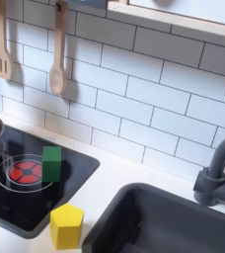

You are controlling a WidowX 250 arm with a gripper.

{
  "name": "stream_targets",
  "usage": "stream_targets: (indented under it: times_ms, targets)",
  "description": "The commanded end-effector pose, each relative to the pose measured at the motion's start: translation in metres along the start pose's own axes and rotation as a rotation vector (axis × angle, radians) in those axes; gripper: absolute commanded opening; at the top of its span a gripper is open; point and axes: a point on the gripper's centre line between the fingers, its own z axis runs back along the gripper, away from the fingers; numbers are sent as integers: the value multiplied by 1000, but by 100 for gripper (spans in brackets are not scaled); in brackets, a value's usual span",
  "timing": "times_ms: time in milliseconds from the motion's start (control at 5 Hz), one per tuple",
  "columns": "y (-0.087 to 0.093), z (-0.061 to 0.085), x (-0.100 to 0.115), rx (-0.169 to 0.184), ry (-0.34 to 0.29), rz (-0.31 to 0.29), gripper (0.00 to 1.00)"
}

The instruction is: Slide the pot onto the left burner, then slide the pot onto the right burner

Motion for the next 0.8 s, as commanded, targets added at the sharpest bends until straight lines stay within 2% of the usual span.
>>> stream_targets:
  times_ms: [0,400,600]
  targets:
    - [5,0,4,-1,-5,11,100]
    - [2,1,1,-6,-9,5,100]
    - [-3,-13,-3,-1,25,-3,100]
